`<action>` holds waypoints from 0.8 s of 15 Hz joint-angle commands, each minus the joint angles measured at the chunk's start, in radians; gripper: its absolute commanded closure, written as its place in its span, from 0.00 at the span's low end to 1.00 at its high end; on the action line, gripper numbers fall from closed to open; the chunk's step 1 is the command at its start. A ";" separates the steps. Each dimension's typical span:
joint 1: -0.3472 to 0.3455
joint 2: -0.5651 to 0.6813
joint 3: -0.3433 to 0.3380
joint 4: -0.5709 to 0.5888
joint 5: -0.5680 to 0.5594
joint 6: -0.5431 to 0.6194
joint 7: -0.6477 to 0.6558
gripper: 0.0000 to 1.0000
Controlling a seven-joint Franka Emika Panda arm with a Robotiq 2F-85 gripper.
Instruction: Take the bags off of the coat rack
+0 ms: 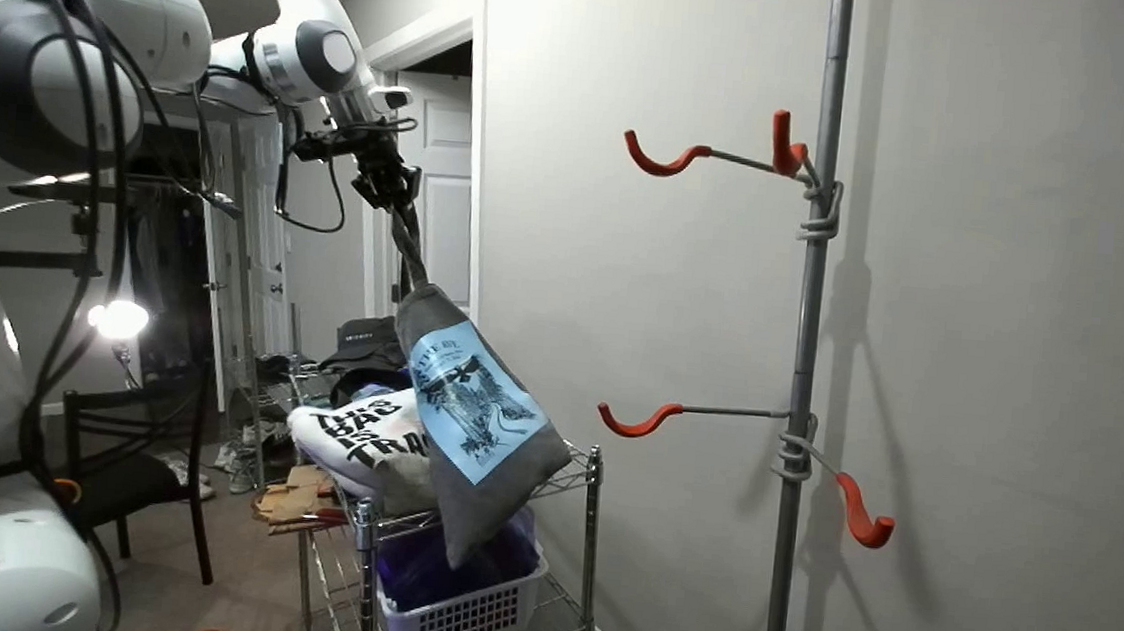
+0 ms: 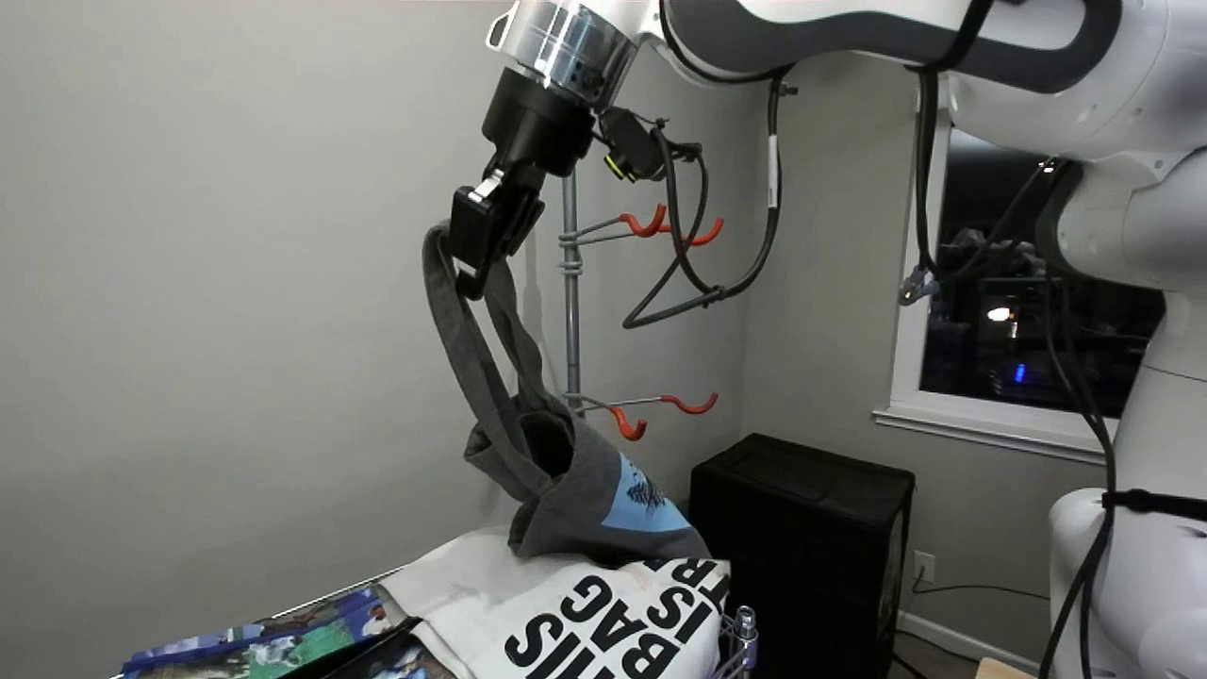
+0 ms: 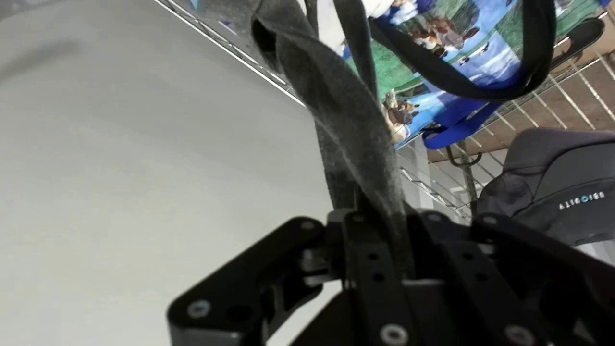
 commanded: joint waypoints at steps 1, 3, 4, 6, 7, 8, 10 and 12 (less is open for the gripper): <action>0.081 -0.026 0.055 -0.104 0.000 0.014 0.057 0.95; 0.130 -0.010 0.094 -0.125 0.016 0.016 0.080 0.95; 0.152 -0.008 0.118 -0.137 0.019 0.021 0.095 0.95; 0.178 -0.002 0.157 -0.161 0.017 0.024 0.109 0.95; 0.185 0.006 0.176 -0.163 0.009 0.011 0.113 0.68; 0.186 -0.006 0.183 -0.187 0.018 0.023 0.098 0.68; 0.181 -0.015 0.192 -0.211 0.027 0.027 0.085 0.56; 0.173 -0.026 0.189 -0.231 0.029 0.026 0.073 0.43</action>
